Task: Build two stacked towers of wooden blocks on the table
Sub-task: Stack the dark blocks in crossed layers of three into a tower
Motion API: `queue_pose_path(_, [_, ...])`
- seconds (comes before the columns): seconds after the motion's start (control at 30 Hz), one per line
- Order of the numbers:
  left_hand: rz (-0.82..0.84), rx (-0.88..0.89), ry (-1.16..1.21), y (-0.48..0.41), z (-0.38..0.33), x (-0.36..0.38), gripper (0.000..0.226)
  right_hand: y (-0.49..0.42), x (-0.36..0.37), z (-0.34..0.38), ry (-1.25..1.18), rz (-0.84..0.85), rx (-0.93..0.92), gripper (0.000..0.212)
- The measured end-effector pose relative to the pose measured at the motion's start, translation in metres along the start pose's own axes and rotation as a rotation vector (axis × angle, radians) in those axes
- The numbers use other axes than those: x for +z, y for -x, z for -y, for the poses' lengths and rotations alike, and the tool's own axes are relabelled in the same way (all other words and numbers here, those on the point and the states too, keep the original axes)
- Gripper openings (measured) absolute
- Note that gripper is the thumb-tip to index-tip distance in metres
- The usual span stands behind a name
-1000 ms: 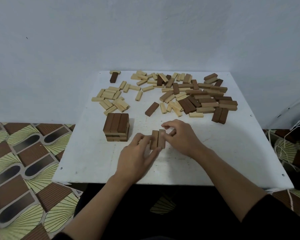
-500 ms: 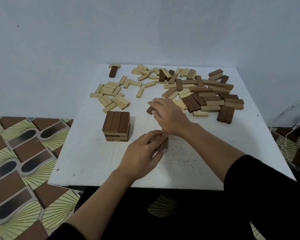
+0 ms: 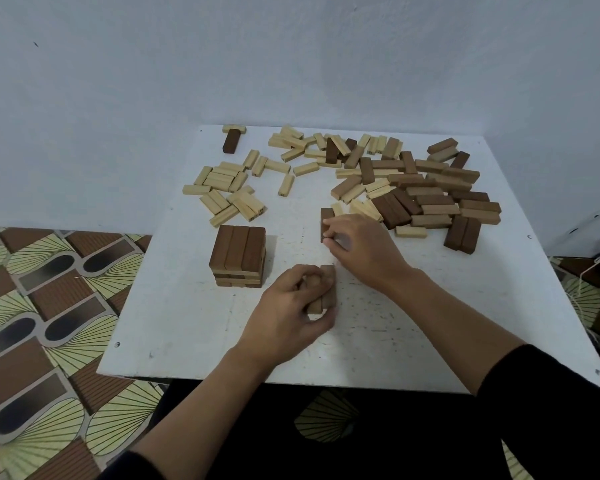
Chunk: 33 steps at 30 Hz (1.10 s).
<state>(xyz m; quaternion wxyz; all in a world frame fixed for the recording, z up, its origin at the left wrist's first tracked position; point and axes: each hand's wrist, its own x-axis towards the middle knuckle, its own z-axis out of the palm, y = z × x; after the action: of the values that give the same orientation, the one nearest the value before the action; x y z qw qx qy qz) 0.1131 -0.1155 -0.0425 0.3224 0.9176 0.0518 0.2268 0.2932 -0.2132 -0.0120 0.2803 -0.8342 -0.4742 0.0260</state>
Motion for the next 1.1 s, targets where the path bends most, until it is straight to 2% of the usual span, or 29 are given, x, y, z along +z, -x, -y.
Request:
queue_pose_path(0.1, [-0.006, -0.002, 0.004, 0.001, 0.000, 0.001, 0.034, 0.009, -0.005, -0.007, -0.006, -0.022, -0.024, 0.006])
queue_pose_path(0.37, [0.006, -0.047, 0.033, 0.001, 0.000, -0.001, 0.037, 0.056, -0.016, -0.007, -0.087, -0.060, -0.026, 0.016])
queue_pose_path(0.53, [0.010, -0.120, 0.054, -0.002, 0.001, -0.003, 0.041, 0.077, -0.017, 0.002, -0.179, -0.022, -0.018, 0.019])
queue_pose_path(0.67, [0.008, -0.112, 0.051, -0.003, 0.000, -0.004, 0.045, 0.086, -0.017, 0.007, -0.218, -0.005, -0.008, 0.019])
queue_pose_path(0.77, [0.036, -0.115, 0.060, -0.003, 0.002, -0.007, 0.055, 0.085, -0.019, 0.007, -0.286, 0.006, 0.015, 0.030])
queue_pose_path(0.87, [0.077, -0.105, 0.057, -0.005, 0.003, -0.008, 0.070, 0.080, -0.020, 0.003, -0.312, 0.075, 0.042, 0.052])
queue_pose_path(1.0, [0.104, -0.095, 0.053, -0.007, 0.003, -0.008, 0.070, 0.069, -0.018, -0.003, -0.240, 0.206, 0.077, 0.076])
queue_pose_path(1.1, [0.116, -0.099, 0.077, -0.008, 0.002, -0.010, 0.067, 0.060, -0.021, -0.007, -0.264, 0.242, 0.074, 0.078])
